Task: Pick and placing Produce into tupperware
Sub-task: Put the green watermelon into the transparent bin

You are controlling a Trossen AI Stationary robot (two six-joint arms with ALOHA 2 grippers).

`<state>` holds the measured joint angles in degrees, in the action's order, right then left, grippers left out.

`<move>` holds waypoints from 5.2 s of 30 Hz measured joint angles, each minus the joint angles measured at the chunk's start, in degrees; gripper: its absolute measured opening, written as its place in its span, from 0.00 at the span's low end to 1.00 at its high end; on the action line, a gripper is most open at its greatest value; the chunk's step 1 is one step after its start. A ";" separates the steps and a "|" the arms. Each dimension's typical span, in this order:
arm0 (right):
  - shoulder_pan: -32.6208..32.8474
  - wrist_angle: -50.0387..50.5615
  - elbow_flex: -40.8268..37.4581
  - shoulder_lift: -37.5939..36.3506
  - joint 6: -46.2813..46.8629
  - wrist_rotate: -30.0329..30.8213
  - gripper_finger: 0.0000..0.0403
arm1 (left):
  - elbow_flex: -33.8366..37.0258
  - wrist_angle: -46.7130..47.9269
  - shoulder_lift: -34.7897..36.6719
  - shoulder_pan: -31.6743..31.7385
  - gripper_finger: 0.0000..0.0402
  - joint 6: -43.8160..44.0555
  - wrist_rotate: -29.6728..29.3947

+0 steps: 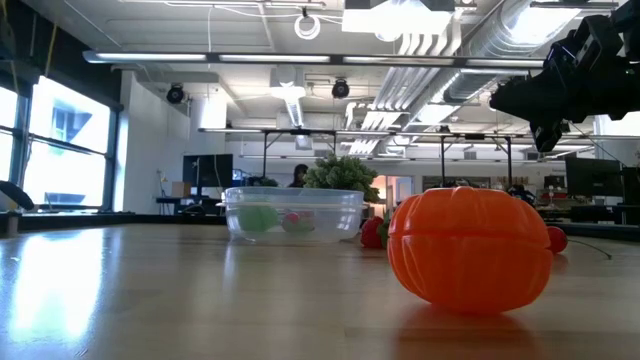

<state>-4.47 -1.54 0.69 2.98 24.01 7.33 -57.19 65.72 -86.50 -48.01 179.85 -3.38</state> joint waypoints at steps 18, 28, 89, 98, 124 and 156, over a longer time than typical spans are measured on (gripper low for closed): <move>0.01 0.02 -0.02 0.00 -0.01 0.00 0.07 | 0.00 -4.73 0.00 0.00 0.97 -4.34 -5.11; 0.00 0.02 -0.02 0.00 0.00 0.00 0.07 | 0.00 -6.57 0.00 0.00 0.97 -11.66 -4.41; 0.01 0.02 -0.01 -0.02 0.00 0.00 0.07 | 3.78 -7.70 -10.93 3.02 0.97 -2.40 2.30; 0.00 0.01 -0.02 -0.02 -0.02 0.00 0.07 | 3.78 -7.74 -10.93 3.02 0.92 -2.46 2.35; 0.01 0.01 -0.02 -0.02 -0.01 0.00 0.07 | 3.74 -8.16 -10.91 3.02 0.72 -2.56 2.75; 0.01 0.00 -0.01 -0.02 -0.01 0.00 0.07 | -17.83 17.63 -10.67 21.53 0.75 -30.47 -20.34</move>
<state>-4.46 -1.53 0.68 2.96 24.00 7.33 -75.01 83.35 -97.17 -26.48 149.38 -23.71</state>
